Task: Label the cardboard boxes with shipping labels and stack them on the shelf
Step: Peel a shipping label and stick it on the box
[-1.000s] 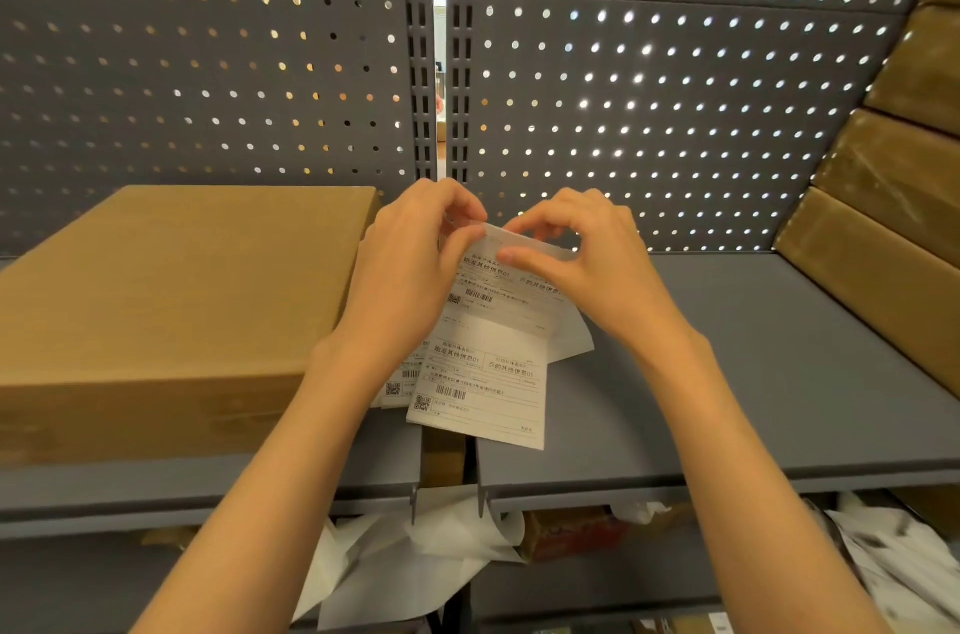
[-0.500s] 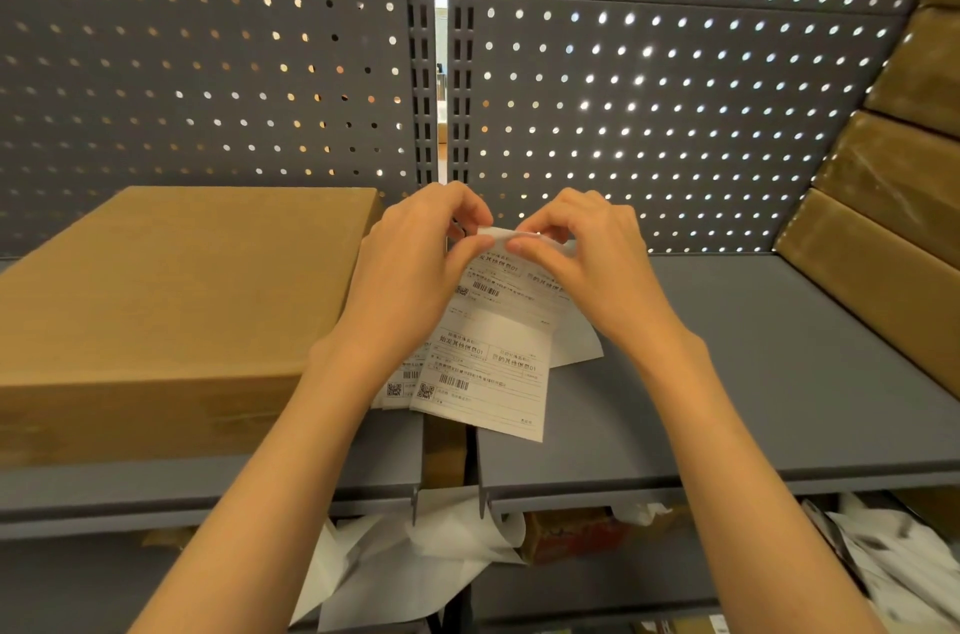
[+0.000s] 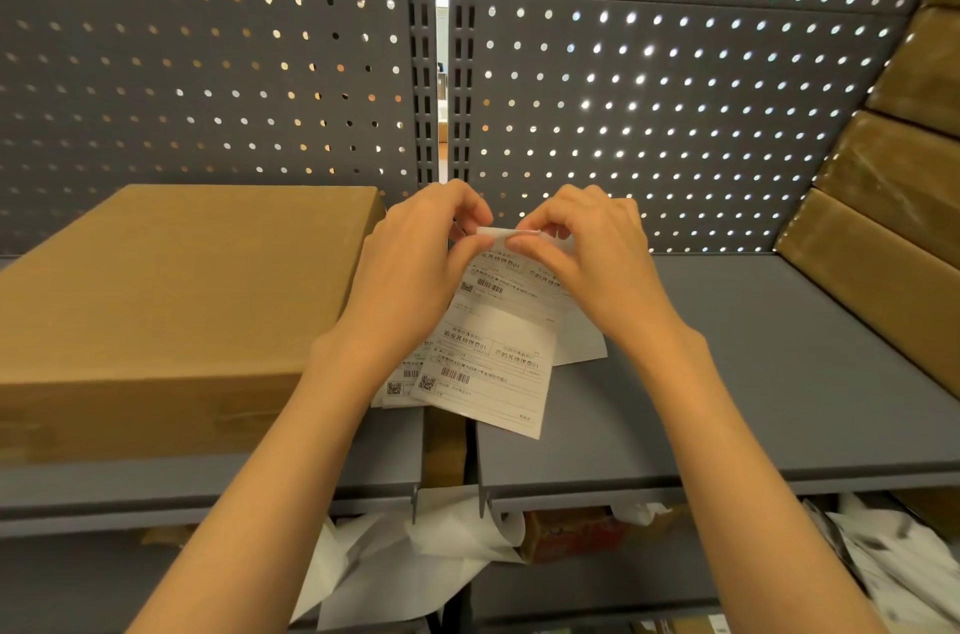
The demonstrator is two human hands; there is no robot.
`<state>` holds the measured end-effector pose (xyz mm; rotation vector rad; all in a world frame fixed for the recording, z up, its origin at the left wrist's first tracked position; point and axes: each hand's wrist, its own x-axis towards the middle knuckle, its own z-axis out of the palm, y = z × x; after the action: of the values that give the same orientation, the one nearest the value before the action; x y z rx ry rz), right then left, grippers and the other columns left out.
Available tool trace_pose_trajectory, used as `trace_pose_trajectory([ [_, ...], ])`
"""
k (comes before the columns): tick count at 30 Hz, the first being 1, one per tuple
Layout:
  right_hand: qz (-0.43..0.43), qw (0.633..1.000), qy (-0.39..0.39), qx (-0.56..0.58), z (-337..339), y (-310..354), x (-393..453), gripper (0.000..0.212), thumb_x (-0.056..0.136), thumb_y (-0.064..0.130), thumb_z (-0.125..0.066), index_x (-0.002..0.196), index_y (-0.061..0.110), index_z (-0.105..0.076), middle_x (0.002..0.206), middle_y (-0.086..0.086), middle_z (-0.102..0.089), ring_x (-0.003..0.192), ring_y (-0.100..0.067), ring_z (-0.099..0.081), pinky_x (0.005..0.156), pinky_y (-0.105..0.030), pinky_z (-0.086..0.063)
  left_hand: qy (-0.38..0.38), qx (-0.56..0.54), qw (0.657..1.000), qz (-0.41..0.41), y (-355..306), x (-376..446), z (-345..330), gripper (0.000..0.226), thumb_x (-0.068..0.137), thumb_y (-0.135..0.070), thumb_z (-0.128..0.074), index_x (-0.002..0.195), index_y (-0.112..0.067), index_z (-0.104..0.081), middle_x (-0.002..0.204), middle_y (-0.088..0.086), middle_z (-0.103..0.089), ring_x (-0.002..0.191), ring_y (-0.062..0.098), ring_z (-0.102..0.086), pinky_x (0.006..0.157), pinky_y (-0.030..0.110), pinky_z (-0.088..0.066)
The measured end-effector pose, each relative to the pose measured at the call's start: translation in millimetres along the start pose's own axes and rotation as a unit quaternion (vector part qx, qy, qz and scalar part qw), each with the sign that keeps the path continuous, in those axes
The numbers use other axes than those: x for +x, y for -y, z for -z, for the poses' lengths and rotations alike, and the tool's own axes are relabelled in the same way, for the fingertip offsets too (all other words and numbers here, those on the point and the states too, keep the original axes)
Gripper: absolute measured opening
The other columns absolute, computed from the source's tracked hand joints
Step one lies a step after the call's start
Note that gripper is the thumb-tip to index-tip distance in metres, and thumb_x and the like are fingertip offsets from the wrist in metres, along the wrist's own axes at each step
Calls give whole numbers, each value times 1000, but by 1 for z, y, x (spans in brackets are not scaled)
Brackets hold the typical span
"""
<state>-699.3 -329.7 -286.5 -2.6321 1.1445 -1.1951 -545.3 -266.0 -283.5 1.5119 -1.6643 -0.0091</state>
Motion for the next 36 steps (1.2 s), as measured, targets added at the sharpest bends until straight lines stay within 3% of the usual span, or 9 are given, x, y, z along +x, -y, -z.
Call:
trace_pose_trajectory([
  [27, -13, 1000, 12, -10, -1, 1, -2, 18, 87, 42, -61, 85, 25, -66, 80, 11, -53, 81, -9, -43, 79, -27, -22, -29, 11, 999, -16, -3, 1, 1, 3, 87, -19, -63, 90, -20, -62, 86, -11, -55, 78, 7, -54, 75, 38, -50],
  [30, -28, 998, 26, 51, 0, 1, -3, 11, 85, 42, -64, 84, 32, -66, 83, 7, -59, 81, -10, -46, 81, -29, -29, -40, 17, 999, -13, -1, 1, 0, 2, 88, -18, -62, 89, -20, -61, 88, -10, -55, 80, 9, -55, 75, 40, -50],
  [32, -47, 990, 27, 130, 5, 1, -4, 10, 87, 40, -62, 89, 33, -69, 85, 8, -61, 79, -3, -46, 80, -23, -36, -55, 15, 998, -9, 1, 2, 1, 4, 87, -17, -63, 87, -20, -60, 88, -8, -56, 79, 11, -56, 75, 41, -50],
  [34, -77, 974, 31, 210, 11, -1, -4, 18, 95, 32, -53, 99, 29, -70, 89, 10, -63, 77, 1, -48, 74, -13, -37, -64, 11, 998, -5, 1, 2, 2, 7, 87, -15, -64, 85, -21, -59, 87, -7, -57, 76, 12, -56, 76, 41, -49],
  [36, -101, 964, 29, 244, 15, -5, -4, 25, 100, 27, -43, 109, 29, -67, 90, 11, -64, 77, 0, -50, 74, -17, -39, -65, 11, 998, 2, 0, 1, 3, 8, 87, -15, -64, 84, -22, -59, 86, -8, -58, 75, 12, -56, 76, 40, -48],
])
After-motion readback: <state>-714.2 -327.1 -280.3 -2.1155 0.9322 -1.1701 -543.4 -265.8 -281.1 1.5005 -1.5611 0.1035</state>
